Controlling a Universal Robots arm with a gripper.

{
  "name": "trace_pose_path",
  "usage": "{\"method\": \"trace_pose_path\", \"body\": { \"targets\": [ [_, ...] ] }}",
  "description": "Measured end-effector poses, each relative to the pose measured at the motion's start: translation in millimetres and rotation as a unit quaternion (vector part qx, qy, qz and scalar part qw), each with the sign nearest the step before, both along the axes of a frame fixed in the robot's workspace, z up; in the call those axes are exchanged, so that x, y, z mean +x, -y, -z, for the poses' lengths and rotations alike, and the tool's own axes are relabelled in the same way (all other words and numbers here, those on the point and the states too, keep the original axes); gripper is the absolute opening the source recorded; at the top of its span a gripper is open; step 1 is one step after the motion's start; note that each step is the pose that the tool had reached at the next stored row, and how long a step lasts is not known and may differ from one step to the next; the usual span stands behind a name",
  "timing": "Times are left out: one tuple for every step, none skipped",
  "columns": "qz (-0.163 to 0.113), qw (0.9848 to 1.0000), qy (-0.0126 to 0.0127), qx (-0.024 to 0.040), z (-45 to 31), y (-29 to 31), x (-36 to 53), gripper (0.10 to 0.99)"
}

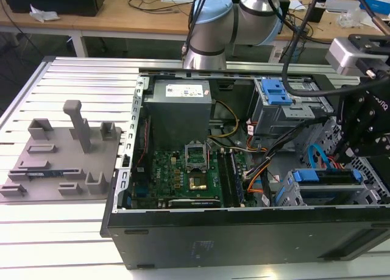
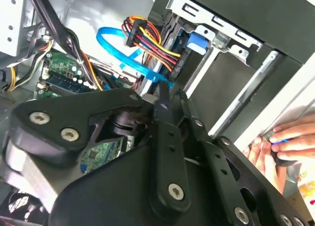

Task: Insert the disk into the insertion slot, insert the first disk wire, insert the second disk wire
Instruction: 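Insert the second disk wire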

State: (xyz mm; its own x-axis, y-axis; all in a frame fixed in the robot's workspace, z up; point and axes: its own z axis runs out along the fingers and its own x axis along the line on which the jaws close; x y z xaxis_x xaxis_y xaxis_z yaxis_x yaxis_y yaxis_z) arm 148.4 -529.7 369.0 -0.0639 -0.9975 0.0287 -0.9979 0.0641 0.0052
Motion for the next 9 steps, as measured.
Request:
{"method": "trace_pose_path", "body": {
  "targets": [
    [0.0, 1.0, 0.0, -0.0002, -0.8, -0.4, 0.0, 0.161],
    [0.0, 1.0, 0.0, -0.0002, -0.8, -0.5, 0.0, 0.106],
    [0.0, 1.0, 0.0, -0.0002, -0.8, -0.5, 0.0, 0.106],
    [0.0, 1.0, 0.0, -0.0003, -1.0, -0.5, 0.0, 0.106],
    [0.0, 1.0, 0.0, -0.0003, -0.9, -0.6, 0.0, 0.106],
    [0.0, 1.0, 0.0, -0.0003, -1.0, -0.6, 0.0, 0.106],
    [0.0, 1.0, 0.0, -0.0003, -0.9, -0.7, 0.0, 0.106],
    [0.0, 1.0, 0.0, -0.0003, -0.9, -0.7, 0.0, 0.106],
    [0.0, 1.0, 0.0, -0.0003, -0.9, -0.7, 0.0, 0.106]
  ]
}}
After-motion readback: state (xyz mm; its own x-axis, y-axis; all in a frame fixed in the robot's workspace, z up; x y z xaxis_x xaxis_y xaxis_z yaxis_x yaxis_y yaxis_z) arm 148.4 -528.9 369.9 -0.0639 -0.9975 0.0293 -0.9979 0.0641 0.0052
